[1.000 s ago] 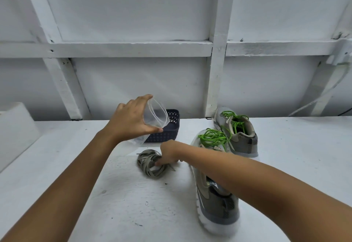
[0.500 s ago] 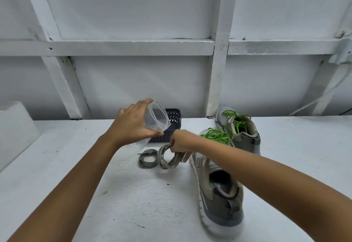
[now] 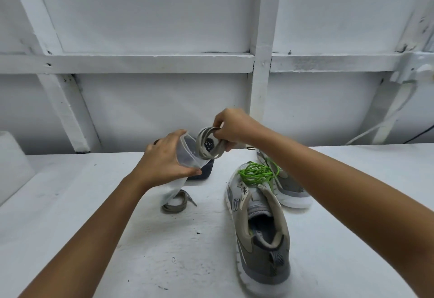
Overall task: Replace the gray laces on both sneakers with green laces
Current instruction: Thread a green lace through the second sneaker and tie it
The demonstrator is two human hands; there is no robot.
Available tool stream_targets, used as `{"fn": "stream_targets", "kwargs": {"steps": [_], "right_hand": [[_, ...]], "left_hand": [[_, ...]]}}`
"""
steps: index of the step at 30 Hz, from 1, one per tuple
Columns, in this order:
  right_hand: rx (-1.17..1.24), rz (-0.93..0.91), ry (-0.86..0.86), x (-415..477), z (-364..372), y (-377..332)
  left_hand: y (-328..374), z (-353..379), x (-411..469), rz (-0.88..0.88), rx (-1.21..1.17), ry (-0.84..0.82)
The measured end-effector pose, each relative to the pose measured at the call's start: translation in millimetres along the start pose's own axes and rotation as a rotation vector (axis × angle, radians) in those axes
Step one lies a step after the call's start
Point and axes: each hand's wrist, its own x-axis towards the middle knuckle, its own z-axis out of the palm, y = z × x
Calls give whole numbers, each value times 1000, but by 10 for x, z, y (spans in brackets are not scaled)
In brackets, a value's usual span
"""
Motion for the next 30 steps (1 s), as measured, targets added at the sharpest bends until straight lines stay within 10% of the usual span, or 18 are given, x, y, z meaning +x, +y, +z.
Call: {"fn": "stream_targets", "kwargs": {"steps": [9,15,26,30], "right_hand": [[-175,-22,-137,199,341,-314],[319,83,-414,191,385,-332],[614,206,185,338,295,-52],[377,343,-47,366,738,200]], "left_hand": [[150,41,0,-40,-158,31],[129,59,-18,-102,-218,70],[-72,17,-7,-210,-500,151],[-123,-12,15,-209,-560,197]]}}
